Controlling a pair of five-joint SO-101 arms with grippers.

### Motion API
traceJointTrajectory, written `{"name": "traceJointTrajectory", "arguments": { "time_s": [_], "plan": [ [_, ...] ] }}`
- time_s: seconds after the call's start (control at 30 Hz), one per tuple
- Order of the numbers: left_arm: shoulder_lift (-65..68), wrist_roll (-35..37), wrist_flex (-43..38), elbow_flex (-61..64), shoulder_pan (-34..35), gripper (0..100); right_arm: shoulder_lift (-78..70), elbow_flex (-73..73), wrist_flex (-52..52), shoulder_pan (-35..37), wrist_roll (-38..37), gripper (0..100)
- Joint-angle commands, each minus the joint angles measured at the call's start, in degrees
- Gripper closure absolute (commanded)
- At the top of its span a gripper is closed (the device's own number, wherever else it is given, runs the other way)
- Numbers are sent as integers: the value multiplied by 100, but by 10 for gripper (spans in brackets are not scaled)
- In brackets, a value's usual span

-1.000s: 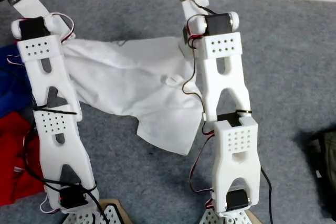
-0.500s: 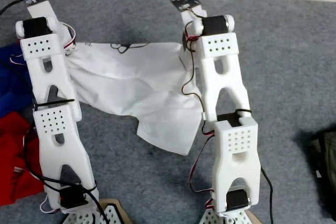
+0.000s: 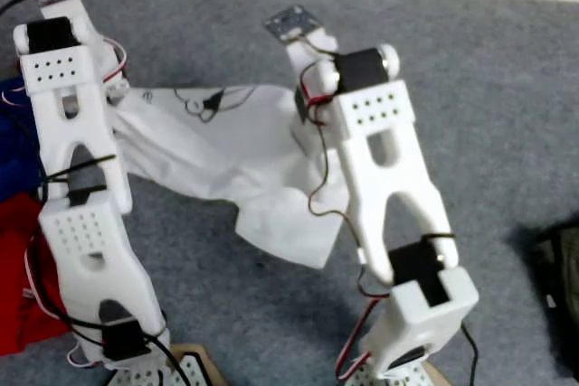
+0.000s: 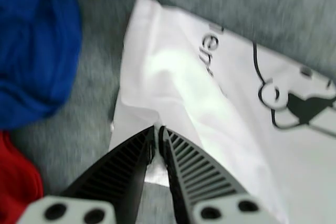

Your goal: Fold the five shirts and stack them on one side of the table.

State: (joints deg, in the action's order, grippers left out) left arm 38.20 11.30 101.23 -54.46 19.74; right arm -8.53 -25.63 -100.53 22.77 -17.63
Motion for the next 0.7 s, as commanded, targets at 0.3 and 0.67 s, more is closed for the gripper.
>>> {"name": "traceJointTrajectory", "arguments": {
  "time_s": [0.3, 0.67],
  "plan": [
    [-1473, -88, -1187, 2782, 470, 995, 391, 796, -22, -163, 158, 991],
    [-1473, -527, -3244, 4453, 655, 995, 725, 505, -48, -154, 158, 991]
  ]
}}
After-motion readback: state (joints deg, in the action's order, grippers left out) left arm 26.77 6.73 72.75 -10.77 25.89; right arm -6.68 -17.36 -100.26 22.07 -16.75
